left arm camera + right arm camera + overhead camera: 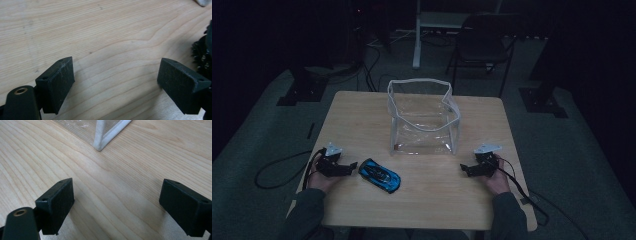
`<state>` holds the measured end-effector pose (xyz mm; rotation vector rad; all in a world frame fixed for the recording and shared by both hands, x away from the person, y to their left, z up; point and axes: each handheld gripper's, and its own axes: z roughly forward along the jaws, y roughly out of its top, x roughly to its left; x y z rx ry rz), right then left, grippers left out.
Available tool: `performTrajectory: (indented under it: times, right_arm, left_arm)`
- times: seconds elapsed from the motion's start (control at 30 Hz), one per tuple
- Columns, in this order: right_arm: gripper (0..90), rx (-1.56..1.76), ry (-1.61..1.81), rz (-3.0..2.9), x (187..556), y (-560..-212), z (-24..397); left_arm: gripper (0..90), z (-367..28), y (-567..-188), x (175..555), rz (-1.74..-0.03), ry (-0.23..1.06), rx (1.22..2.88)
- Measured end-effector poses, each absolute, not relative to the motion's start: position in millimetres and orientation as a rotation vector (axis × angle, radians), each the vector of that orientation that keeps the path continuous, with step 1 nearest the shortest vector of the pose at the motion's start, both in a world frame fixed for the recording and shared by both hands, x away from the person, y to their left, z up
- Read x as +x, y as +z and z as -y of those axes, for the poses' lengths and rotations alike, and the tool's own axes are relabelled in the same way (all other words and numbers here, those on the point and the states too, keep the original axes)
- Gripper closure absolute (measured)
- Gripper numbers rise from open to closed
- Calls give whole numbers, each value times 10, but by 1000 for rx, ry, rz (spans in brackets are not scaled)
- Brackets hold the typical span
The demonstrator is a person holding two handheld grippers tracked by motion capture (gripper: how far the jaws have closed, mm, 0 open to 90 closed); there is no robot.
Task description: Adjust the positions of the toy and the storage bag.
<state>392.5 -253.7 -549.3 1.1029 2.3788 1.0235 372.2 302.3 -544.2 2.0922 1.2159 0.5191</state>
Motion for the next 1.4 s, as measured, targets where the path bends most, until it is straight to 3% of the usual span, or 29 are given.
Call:
performTrajectory:
  times: [0.3,0.57,1.1,1.33,1.4]
  right_arm:
    - [122,1101,1025,-2380,3901,-5494,2551]
    - [122,1113,1020,-2373,3888,-5493,2553]
    - [125,1118,1018,-2368,3873,-5492,2562]
    - [173,1054,971,-2349,3788,-5430,2433]
    - [264,1032,1026,-2336,3782,-5361,2382]
  left_arm:
    - [147,-3008,-5435,3725,-1200,509,2106]
    - [282,-3026,-5388,3677,-1166,471,2126]
    - [285,-3036,-5304,3591,-1128,478,2086]
    - [287,-3026,-5245,3572,-1112,499,2059]
    - [306,-3011,-5209,3566,-1107,499,2044]
